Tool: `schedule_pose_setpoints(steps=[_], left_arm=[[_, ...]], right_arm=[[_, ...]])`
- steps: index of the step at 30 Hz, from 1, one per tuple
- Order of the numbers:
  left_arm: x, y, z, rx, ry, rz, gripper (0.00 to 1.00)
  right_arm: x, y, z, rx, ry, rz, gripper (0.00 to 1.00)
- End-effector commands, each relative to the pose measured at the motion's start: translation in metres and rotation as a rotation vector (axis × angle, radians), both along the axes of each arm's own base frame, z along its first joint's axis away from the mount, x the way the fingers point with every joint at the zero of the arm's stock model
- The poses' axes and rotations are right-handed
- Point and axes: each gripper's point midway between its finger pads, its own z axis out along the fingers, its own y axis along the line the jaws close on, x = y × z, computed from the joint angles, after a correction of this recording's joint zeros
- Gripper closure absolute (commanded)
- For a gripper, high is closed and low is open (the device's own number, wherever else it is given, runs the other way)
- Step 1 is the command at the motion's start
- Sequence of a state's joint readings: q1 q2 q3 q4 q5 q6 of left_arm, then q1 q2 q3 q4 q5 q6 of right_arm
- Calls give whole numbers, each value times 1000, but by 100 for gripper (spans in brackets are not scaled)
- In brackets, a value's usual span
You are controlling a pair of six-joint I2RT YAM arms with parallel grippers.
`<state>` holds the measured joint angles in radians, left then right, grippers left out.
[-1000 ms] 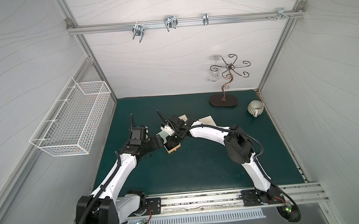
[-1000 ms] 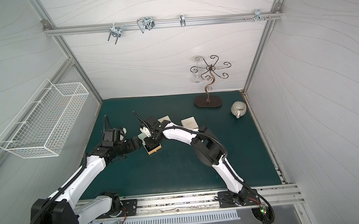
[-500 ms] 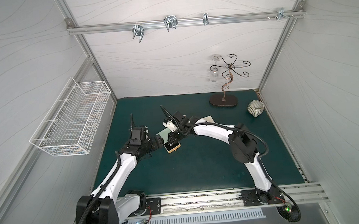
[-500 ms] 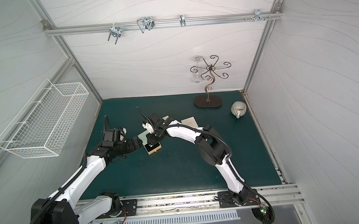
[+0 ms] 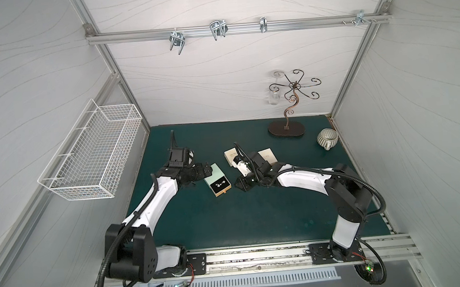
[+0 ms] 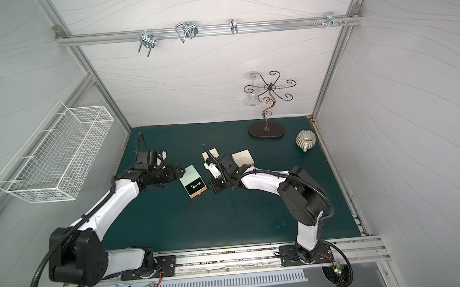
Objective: Place the earrings into the drawer-style jewelry box
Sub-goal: Close the drawer of the jewelry box.
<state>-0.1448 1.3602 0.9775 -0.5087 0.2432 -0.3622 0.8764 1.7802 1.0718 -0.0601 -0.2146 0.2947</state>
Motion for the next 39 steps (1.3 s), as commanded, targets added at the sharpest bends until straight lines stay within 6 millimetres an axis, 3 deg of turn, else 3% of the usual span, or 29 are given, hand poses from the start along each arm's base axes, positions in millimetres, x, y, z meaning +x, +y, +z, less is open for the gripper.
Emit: schedule_pose_setpoints(steps=[1, 12, 21, 39], left_arm=[[18, -9, 14, -2, -12, -69, 1], [70, -26, 1, -20, 51, -156, 1], [90, -37, -15, -44, 77, -210, 1], [98, -50, -49, -96, 159, -260, 1]], right_arm=[[6, 9, 25, 139, -97, -22, 72], [-4, 20, -5, 261, -124, -29, 72], [-12, 31, -31, 237, -144, -29, 73], [-10, 53, -45, 230, -138, -10, 78]])
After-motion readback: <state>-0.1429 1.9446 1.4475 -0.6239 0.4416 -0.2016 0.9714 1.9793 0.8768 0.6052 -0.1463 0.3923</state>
